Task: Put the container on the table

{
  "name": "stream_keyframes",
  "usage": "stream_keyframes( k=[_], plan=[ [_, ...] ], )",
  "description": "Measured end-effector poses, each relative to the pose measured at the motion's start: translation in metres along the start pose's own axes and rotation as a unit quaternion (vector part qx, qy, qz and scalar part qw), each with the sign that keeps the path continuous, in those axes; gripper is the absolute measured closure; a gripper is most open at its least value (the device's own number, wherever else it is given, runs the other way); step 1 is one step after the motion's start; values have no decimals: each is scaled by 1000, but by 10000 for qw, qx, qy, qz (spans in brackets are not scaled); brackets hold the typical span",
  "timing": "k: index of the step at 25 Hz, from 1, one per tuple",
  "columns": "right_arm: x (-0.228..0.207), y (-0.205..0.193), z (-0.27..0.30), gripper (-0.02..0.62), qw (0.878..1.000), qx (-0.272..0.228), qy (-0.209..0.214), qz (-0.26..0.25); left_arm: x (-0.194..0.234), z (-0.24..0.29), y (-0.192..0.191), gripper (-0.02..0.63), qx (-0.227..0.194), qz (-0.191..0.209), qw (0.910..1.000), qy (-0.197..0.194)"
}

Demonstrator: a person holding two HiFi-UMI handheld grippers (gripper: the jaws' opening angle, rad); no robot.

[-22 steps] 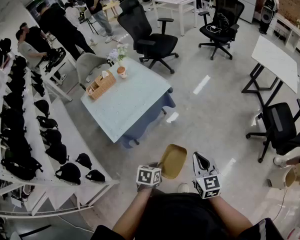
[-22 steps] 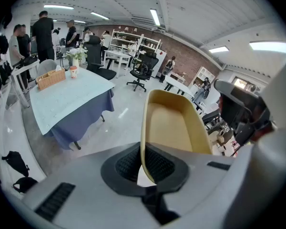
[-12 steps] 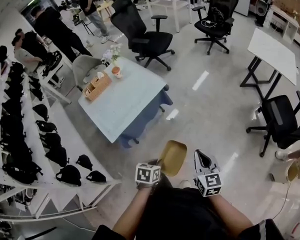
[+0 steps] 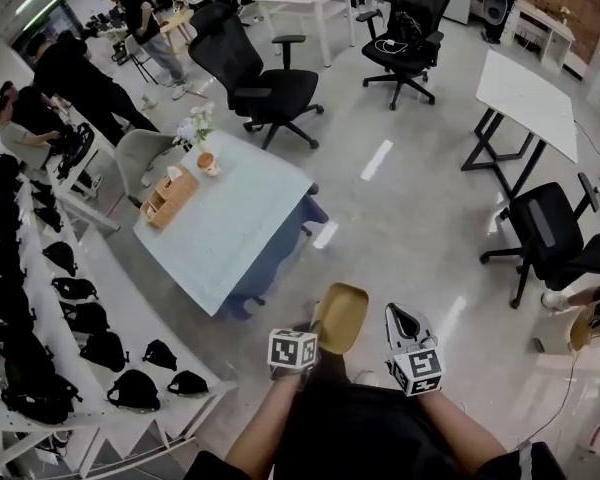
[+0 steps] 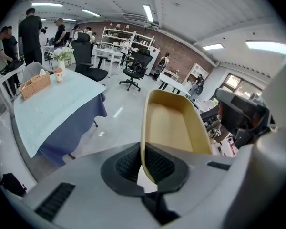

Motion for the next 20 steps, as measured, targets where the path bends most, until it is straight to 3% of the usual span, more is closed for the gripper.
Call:
stream_keyframes(
  k=[7,13,20],
  plan=[
    [-19,50,85,597,9999,49,-84,-137,61,26,72,595,90,-7,9998,-188],
    [9,97,168,597,9985,62,237,-498,134,30,128,595,-15,-40,9998,-168],
    [29,142,248,597,9969,-312,52,-721,219,29,178,595,-189,-102,9997,-129]
  ],
)
Point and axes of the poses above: the fingertips, and each gripper's own axes: z forward along the fingers, x to its left, y out of its top, the point moved 9 cm from there along -z, backward along the fingers, and after that the axes turned 4 degrees about z, right-handed, at the moved point
